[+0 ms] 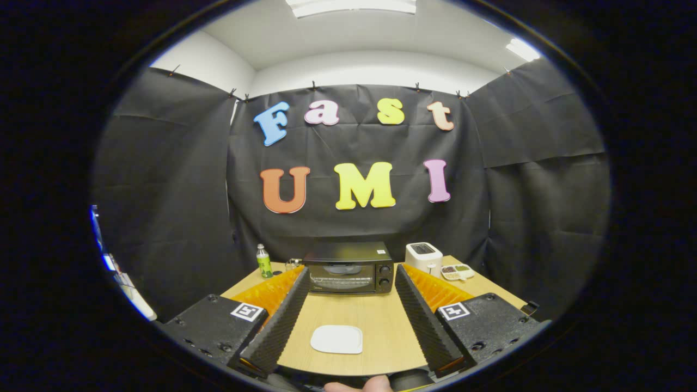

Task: Open the toaster oven, put the food inside, and close the toaster oven door.

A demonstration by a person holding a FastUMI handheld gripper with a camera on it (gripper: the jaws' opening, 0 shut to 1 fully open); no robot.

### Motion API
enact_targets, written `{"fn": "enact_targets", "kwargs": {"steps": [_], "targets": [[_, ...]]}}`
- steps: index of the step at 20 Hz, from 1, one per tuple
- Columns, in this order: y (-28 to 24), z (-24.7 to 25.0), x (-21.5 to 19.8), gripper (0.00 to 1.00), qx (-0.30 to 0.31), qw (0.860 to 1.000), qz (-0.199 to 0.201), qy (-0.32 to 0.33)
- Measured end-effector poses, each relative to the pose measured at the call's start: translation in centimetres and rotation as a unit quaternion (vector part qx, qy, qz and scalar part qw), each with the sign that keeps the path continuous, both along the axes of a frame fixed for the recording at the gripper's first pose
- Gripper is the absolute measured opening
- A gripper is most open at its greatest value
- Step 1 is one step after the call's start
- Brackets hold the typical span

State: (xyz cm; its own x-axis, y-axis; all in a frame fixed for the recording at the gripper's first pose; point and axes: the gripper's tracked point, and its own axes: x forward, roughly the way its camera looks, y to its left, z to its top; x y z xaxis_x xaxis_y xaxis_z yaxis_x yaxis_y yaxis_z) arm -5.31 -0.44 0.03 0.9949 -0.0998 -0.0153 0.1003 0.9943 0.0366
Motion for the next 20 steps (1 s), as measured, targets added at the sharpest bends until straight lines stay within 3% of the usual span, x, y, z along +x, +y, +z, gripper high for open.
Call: {"fn": "enact_targets", "kwargs": {"steps": [20], "targets": [[0.53,-0.07,-0.11,1.00,0.009,1.000,0.008,0.003]]}}
